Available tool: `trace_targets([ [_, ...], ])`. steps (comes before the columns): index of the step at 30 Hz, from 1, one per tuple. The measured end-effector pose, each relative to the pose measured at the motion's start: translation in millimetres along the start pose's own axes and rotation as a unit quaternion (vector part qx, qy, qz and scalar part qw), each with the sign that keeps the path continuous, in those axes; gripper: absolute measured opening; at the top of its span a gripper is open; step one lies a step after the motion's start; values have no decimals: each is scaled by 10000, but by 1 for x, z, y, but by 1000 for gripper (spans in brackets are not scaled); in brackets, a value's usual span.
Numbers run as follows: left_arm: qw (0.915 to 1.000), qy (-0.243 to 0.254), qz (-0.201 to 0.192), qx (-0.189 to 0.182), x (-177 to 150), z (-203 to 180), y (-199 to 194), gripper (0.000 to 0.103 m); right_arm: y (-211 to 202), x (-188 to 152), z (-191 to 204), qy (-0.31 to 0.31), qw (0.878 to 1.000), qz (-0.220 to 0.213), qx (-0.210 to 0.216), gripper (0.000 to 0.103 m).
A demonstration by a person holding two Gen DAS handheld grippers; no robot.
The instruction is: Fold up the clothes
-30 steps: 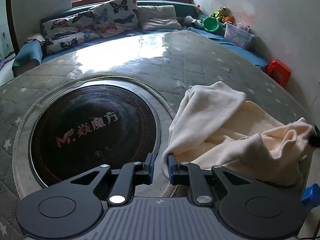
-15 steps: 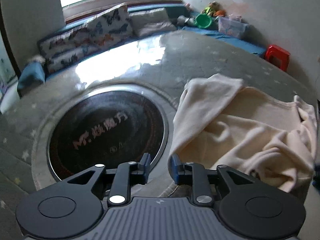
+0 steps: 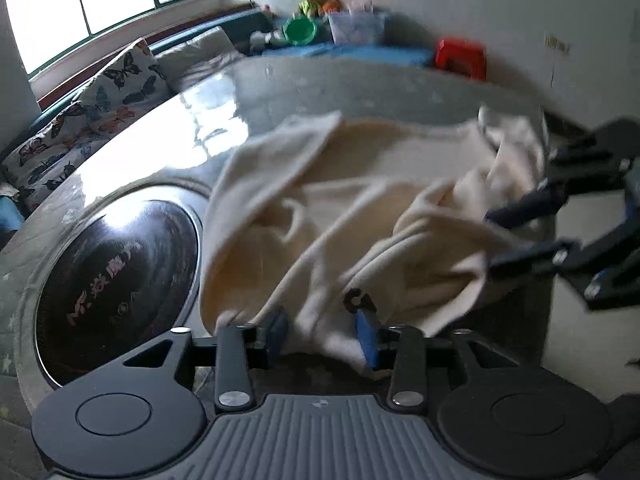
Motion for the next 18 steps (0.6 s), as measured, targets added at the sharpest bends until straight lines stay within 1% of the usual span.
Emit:
trace_targets([
  [1,10000,-2,-18,-82,-1,0,0,24,1,-2,-1,32,10000,50,32,22],
  [2,9999,-3,-36,-164,-2,1,-1,22,2,-4,-2,78,9998,114,125,21],
  [4,9994,-4,-91,-340,-4,6,-8,22,0,-10,-6,207,9982,275,492,21],
  [5,9991,-12,-116,-418,-5,8,-11,23,-1,-11,-7,237,9976,292,583,23],
  [7,9991,-160,-120,-382,-4,18,-13,26,-8,-12,-13,419,9966,170,683,23],
  [8,9991,-284,-149,-290,-2,24,-11,27,-11,-10,-18,533,9963,77,669,23],
  [9,9988,-407,-178,-198,0,29,-9,32,-14,-8,-24,657,9961,-29,590,24],
  [11,9976,-655,-235,-13,5,39,-5,43,-18,-3,-39,897,9949,-224,415,29],
  [12,9966,-778,-264,79,7,45,-3,51,-18,-1,-48,1006,9941,-283,287,31],
  [13,9954,-901,-293,171,9,50,-1,54,-17,2,-58,1101,9933,-319,126,36],
  [14,9939,-1024,-322,263,12,55,1,56,-16,4,-67,1165,9927,-310,-66,37],
  [16,9902,-1269,-379,448,16,66,4,64,-6,9,-87,1307,9903,-227,-418,38],
  [17,9882,-1382,-398,529,18,71,7,65,1,10,-96,1342,9891,-181,-571,41],
  [18,9882,-1409,-329,507,19,72,12,67,8,12,-105,1378,9877,-135,-723,44],
])
Point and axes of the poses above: each gripper's, at about its wrist camera, not at the fingertips, and y roughly the way its jaws point, z to its left, x to its top, the point moved 1 cm from there along y, roughly the way its jaws point, and after that the axes turned 6 degrees about z, right-handed, at the moved point
